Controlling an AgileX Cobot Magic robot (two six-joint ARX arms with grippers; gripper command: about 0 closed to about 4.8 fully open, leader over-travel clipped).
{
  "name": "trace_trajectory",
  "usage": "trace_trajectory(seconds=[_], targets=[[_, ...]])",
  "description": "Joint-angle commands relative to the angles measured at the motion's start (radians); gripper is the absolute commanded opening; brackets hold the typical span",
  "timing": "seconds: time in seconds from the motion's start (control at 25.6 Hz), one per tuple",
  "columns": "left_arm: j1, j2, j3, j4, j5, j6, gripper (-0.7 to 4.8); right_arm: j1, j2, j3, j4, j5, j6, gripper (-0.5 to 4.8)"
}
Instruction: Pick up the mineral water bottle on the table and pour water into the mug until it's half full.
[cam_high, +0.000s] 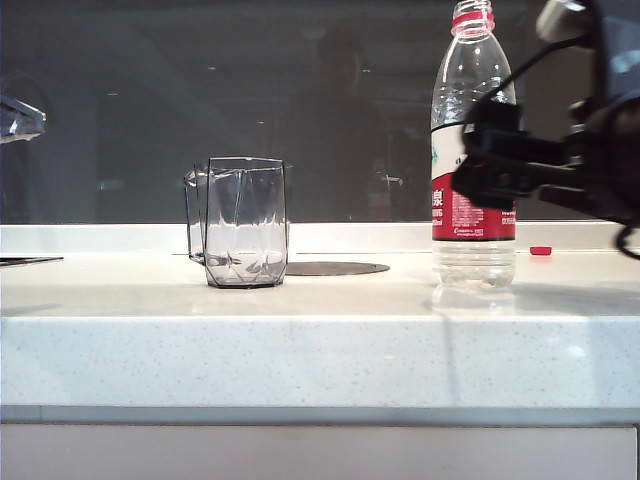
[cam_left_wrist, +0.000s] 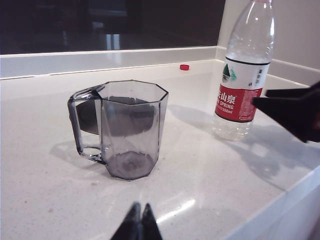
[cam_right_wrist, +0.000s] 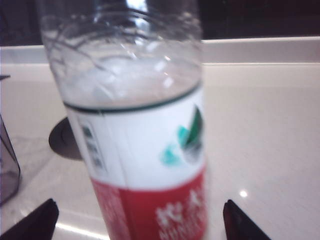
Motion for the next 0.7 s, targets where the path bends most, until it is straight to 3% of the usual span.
trace_trajectory(seconds=[0.04, 0.27, 0.7], targets=[[0.0, 0.0, 0.002, 0.008, -0.002, 0.002, -0.04, 0.0, 0.081, 0.036, 0.133, 0.008, 0.0, 4.79], [0.0, 0.0, 0.002, 0.008, -0.002, 0.002, -0.04, 0.0, 0.2, 0.119, 0.167, 0.034, 0.001, 4.79], [0.0, 0.0, 0.002, 0.008, -0.002, 0.002, -0.04, -0.071, 0.22, 0.179, 0.131, 0.016, 0.001, 4.79]])
